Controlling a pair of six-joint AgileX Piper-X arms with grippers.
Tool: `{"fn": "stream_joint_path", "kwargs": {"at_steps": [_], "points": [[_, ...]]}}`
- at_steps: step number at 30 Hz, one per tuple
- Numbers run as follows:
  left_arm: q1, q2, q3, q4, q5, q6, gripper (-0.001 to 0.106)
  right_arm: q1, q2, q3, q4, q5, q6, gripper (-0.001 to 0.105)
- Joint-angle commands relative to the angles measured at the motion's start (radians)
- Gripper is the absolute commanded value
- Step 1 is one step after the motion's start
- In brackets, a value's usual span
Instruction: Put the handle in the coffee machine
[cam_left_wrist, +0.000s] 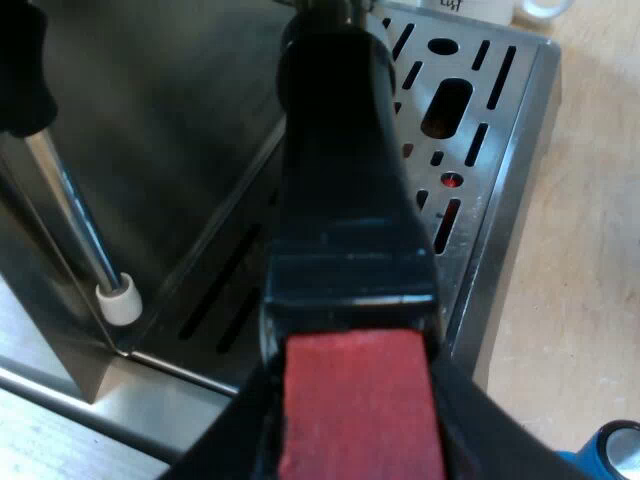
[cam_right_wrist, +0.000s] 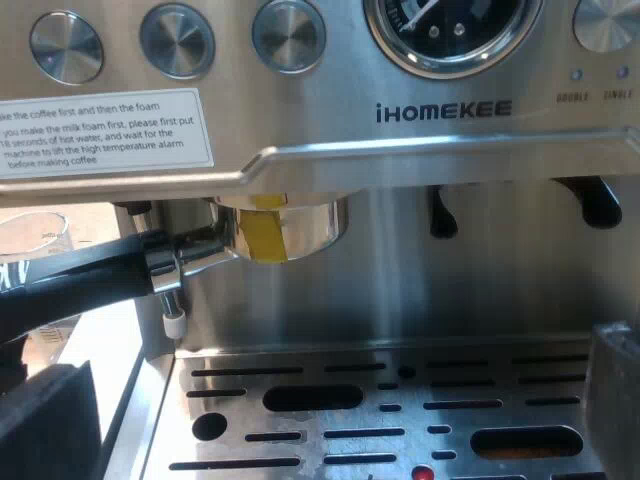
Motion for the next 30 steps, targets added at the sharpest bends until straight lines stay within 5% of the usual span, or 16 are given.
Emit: {"fn": "stream_joint_path", "kwargs": {"at_steps": [1, 27, 30], "points": [[-0.003, -0.008, -0.014, -0.020, 0.079, 0.006, 0.000, -0.005, 0.000, 0.001, 0.004, 0.014, -0.010, 0.102], [-0.003, -0.008, -0.087, 0.093, 0.192, 0.011, 0.000, -0.005, 0.000, 0.001, 0.004, 0.014, -0.010, 0.102], [-0.003, -0.008, -0.087, 0.140, 0.201, 0.071, 0.000, -0.005, 0.000, 0.001, 0.004, 0.014, -0.010, 0.102]]}}
